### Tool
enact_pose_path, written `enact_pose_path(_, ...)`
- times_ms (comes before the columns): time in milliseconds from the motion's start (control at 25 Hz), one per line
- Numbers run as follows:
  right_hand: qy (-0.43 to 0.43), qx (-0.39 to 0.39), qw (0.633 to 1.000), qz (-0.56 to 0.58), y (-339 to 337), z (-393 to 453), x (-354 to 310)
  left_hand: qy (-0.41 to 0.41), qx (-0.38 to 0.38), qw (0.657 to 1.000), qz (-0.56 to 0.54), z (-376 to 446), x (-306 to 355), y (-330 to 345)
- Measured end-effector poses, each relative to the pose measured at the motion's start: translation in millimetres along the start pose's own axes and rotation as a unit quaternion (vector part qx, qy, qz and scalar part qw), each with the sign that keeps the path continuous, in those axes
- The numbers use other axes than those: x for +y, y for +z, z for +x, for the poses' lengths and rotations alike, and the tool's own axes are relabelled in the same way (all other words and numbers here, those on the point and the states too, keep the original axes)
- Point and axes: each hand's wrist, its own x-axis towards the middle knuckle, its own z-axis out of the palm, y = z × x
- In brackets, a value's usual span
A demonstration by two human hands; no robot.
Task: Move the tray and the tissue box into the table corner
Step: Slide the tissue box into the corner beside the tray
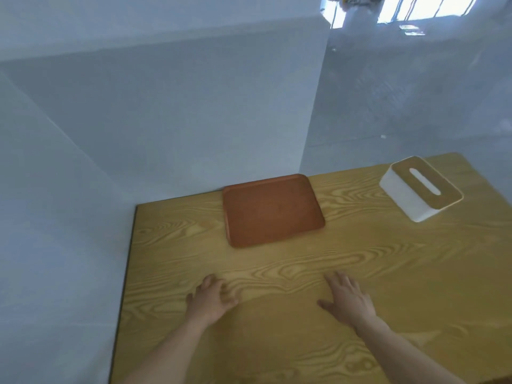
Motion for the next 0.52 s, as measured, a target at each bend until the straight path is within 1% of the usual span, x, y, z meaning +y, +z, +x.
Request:
enact_pose_path(200, 0.003, -0.035, 0.999, 0.002, 33, -71, -2, 0.053, -0.019, 0.998, 0.039, -45, -19, 32)
enact_pose_path(320, -0.002, -0.056, 0.998, -0.008, 41, -112, -1, 0.093, -0.031, 0.994, 0.055, -65, -12, 38)
enact_pose_path(520, -0.007, -0.002, 1.000, 0.028, 33, -171, 11, 0.205, -0.086, 0.973, 0.060, -87, 27, 33)
